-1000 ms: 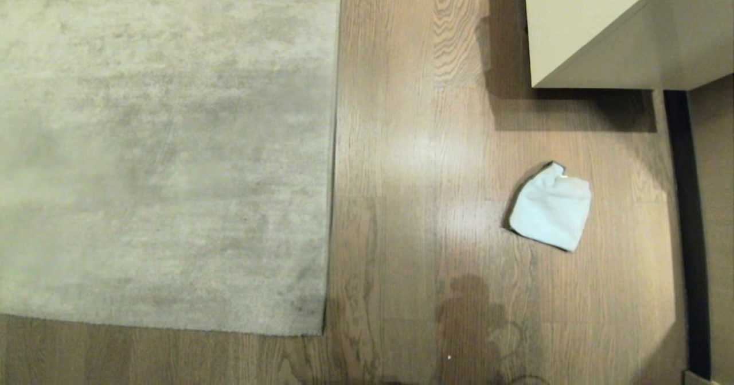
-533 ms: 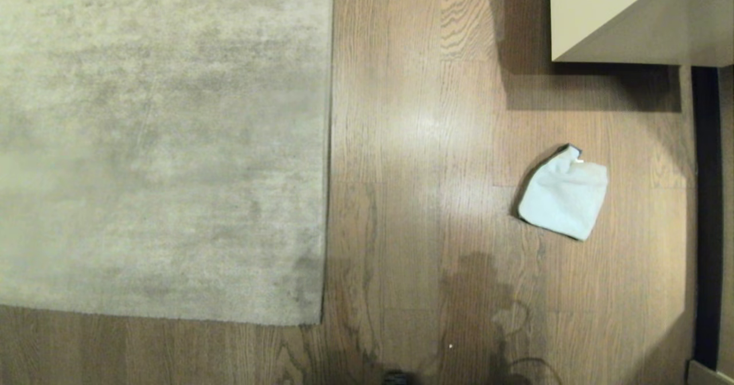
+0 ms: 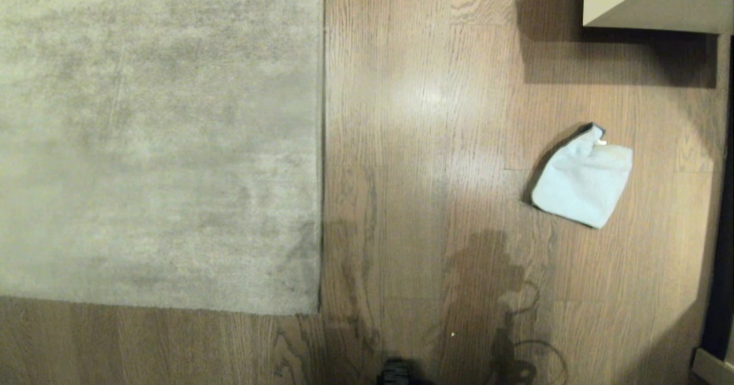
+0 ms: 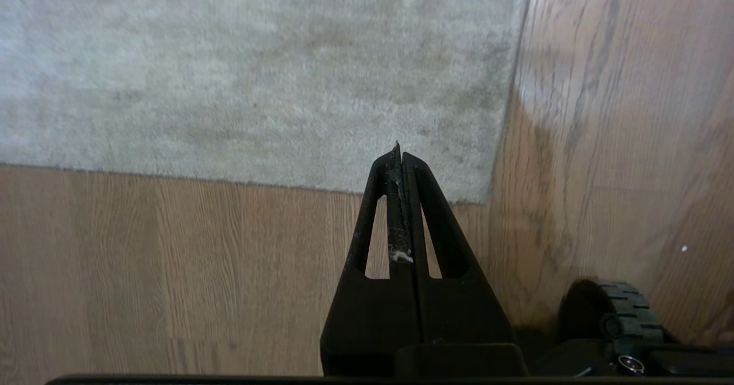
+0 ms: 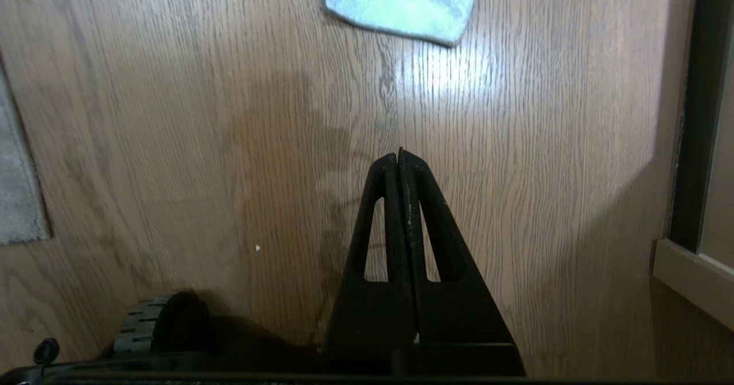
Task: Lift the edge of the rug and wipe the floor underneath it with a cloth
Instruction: Pick up the rag
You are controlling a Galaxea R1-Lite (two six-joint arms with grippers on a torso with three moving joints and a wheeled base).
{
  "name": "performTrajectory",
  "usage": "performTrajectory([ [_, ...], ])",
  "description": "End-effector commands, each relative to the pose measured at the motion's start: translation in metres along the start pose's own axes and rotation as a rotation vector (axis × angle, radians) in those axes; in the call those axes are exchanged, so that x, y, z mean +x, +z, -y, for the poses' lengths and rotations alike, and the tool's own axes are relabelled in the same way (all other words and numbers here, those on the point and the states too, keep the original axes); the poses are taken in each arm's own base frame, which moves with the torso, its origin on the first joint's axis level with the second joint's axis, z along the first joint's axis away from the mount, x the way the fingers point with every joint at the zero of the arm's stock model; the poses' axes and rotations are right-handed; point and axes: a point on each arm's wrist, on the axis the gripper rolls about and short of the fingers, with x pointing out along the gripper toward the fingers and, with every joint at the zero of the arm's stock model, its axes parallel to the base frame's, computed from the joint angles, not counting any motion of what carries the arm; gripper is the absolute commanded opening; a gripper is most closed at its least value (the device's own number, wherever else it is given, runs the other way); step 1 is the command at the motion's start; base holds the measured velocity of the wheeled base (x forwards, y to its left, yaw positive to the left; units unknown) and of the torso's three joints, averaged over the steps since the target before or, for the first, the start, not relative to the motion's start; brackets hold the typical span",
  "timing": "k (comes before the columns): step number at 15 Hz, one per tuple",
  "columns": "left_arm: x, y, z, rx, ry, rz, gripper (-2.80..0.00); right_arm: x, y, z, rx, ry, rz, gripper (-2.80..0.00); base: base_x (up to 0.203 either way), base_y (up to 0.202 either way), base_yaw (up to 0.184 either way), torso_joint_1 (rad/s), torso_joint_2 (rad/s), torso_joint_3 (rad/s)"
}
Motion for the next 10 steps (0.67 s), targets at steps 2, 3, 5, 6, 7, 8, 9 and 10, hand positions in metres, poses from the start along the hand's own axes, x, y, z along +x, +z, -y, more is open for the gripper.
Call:
performTrajectory([
  [2, 0.0001, 0.0, 0.0, -0.003, 0.0, -0.002, -2.8, 0.0001, 0.0, 0.0, 0.0, 0.0, -0.002, -2.8, 0.0, 0.0, 0.0, -0.001, 0.01, -0.2],
  [3, 0.0001, 0.0, 0.0, -0.003, 0.0, -0.002, -2.8, 0.0001, 0.0, 0.0, 0.0, 0.0, -0.002, -2.8, 0.0, 0.0, 0.0, 0.002, 0.01, -0.206],
  [5, 0.0001, 0.0, 0.0, -0.003, 0.0, -0.002, -2.8, 0.0001, 0.0, 0.0, 0.0, 0.0, -0.001, -2.8, 0.0, 0.0, 0.0, 0.001, 0.0, -0.194],
  [6, 0.0001, 0.0, 0.0, -0.003, -0.001, -0.002, -2.8, 0.0001, 0.0, 0.0, 0.0, -0.001, -0.001, -2.8, 0.0, 0.0, 0.0, 0.003, 0.01, -0.193],
  [7, 0.0001, 0.0, 0.0, -0.003, 0.0, -0.002, -2.8, 0.0, 0.0, 0.0, 0.0, 0.0, 0.0, -2.8, 0.0, 0.0, 0.0, 0.002, 0.0, -0.207],
  [8, 0.0001, 0.0, 0.0, -0.003, 0.0, -0.002, -2.8, 0.0001, 0.0, 0.0, 0.0, 0.0, -0.002, -2.8, 0.0, 0.0, 0.0, 0.006, 0.0, -0.201],
  [9, 0.0001, 0.0, 0.0, -0.003, 0.0, -0.002, -2.8, 0.0001, 0.0, 0.0, 0.0, 0.0, -0.001, -2.8, 0.0, 0.0, 0.0, 0.001, 0.0, -0.195],
  [10, 0.0001, 0.0, 0.0, -0.003, 0.0, -0.002, -2.8, 0.0001, 0.0, 0.0, 0.0, 0.0, -0.002, -2.8, 0.0, 0.0, 0.0, 0.002, 0.0, -0.202],
])
